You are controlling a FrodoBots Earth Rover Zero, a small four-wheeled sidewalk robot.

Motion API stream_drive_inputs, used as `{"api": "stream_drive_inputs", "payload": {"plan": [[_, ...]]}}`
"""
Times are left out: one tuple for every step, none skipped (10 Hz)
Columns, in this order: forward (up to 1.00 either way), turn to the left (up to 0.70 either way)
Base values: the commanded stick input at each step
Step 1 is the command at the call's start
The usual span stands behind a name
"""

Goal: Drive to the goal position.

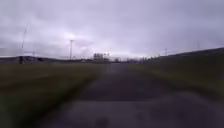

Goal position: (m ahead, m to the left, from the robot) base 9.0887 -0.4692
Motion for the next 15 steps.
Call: {"api": "stream_drive_inputs", "payload": {"plan": [[1.00, -0.03], [1.00, -0.14], [1.00, -0.32], [1.00, -0.32], [1.00, -0.17], [1.00, 0.00], [1.00, 0.00], [1.00, 0.00], [1.00, 0.00], [1.00, 0.00], [1.00, 0.00], [1.00, 0.00], [1.00, 0.00], [1.00, 0.00], [1.00, 0.00]]}}
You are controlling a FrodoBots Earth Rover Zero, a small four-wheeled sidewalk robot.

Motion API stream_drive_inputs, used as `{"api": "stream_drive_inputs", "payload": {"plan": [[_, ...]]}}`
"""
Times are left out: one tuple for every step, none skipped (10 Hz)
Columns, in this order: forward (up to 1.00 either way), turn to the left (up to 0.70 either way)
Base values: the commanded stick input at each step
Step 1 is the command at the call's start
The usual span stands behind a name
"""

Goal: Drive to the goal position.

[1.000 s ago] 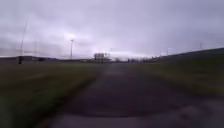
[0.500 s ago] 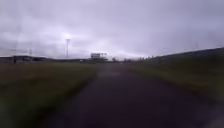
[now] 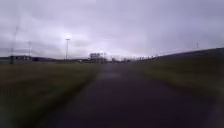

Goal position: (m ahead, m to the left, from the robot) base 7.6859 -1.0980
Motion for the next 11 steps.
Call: {"api": "stream_drive_inputs", "payload": {"plan": [[1.00, 0.00], [1.00, 0.00], [1.00, 0.00], [1.00, 0.00], [1.00, 0.00], [1.00, 0.00], [1.00, 0.00], [1.00, 0.00], [1.00, 0.00], [1.00, 0.00], [1.00, 0.00]]}}
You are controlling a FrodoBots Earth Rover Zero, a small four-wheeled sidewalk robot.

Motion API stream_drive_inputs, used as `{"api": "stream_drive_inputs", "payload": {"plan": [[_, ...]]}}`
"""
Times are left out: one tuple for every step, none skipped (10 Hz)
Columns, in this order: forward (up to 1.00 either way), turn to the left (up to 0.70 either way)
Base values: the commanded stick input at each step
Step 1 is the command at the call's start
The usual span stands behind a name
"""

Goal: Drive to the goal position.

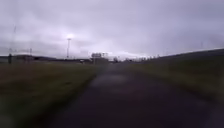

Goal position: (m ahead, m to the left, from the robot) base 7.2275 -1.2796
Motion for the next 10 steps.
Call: {"api": "stream_drive_inputs", "payload": {"plan": [[1.00, 0.00], [1.00, 0.00], [1.00, 0.00], [1.00, 0.00], [1.00, 0.00], [1.00, 0.00], [1.00, 0.00], [1.00, 0.00], [1.00, 0.00], [1.00, 0.00]]}}
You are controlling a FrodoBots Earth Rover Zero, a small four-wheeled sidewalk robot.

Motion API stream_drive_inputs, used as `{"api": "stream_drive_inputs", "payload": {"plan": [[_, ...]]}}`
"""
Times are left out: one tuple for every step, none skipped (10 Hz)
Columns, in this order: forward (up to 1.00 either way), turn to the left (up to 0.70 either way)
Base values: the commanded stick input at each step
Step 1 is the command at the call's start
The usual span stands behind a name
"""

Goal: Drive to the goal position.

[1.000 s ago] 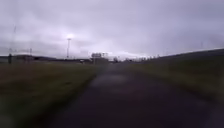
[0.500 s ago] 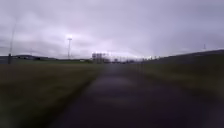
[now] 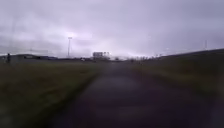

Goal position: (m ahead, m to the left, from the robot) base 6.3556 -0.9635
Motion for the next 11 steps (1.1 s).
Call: {"api": "stream_drive_inputs", "payload": {"plan": [[1.00, 0.00], [1.00, 0.00], [1.00, 0.00], [1.00, 0.00], [1.00, 0.00], [1.00, 0.00], [1.00, -0.04], [1.00, -0.07], [1.00, -0.26], [1.00, -0.27], [1.00, 0.00]]}}
